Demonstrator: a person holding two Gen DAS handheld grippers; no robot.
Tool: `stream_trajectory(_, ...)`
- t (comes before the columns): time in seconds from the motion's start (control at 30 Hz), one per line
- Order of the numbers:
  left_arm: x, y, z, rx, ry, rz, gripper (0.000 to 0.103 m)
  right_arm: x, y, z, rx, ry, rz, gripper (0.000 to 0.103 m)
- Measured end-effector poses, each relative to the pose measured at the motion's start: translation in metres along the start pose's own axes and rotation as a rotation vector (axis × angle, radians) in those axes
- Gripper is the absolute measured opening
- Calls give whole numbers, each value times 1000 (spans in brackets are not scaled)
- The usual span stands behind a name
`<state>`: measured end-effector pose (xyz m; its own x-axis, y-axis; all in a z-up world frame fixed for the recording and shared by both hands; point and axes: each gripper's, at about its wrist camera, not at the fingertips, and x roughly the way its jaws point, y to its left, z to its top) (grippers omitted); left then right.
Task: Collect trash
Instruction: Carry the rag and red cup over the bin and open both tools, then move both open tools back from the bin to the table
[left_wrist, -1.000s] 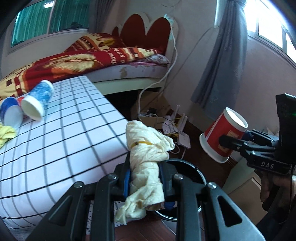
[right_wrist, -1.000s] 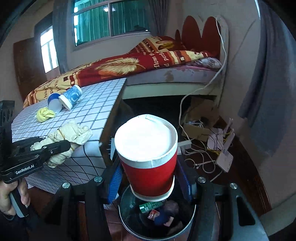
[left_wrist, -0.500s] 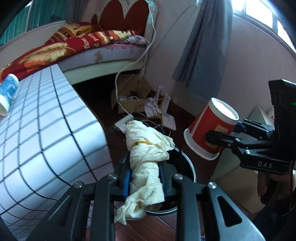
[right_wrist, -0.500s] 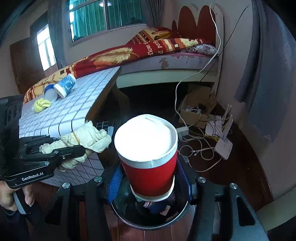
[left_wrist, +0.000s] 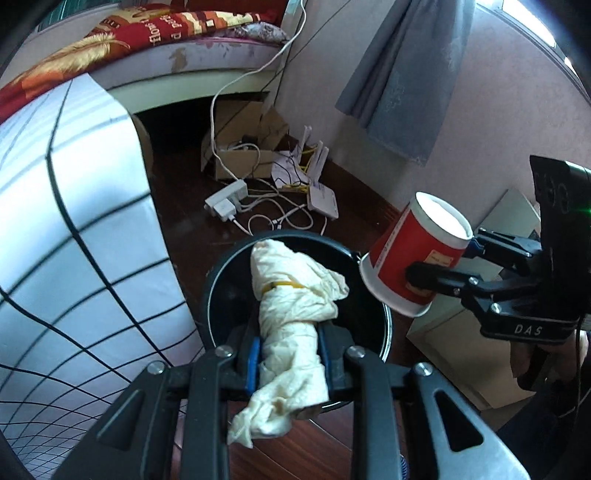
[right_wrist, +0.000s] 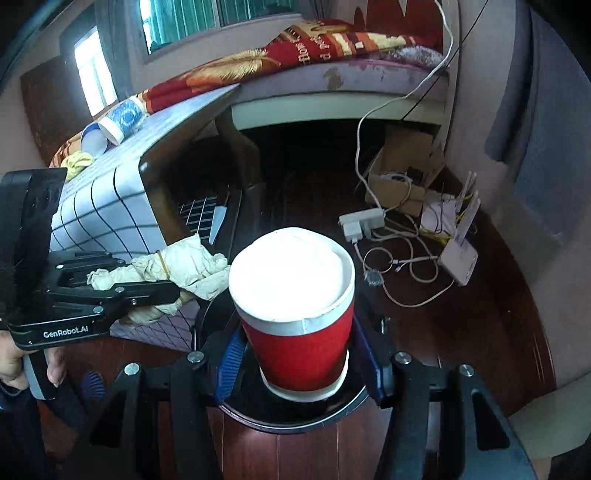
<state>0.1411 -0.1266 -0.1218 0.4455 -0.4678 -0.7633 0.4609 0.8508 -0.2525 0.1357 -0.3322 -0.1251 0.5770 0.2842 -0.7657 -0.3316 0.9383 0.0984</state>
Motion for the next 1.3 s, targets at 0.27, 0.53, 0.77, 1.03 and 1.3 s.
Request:
stream_trajectory(0.27,17,3,-3,-20,-6,59,82,44,0,-18,-24,141,-47,103)
stream_trajectory(0.53,13,18,-16,-60,-15,198,96,42,-11,-21,9,162,-173,103)
stream_trajectory(0.77,4,23,-13,-68,-44,231,97,38,-5,-11,13,148,-167,103)
stream_trajectory(1.03,-18,30,-12,-78,-84,267,97,32,22,9,-27,108,-135,103)
stream_trajectory(1.3,-50,34,-10,-101,-130,305,97,11,50,28,-69,46,-107,103)
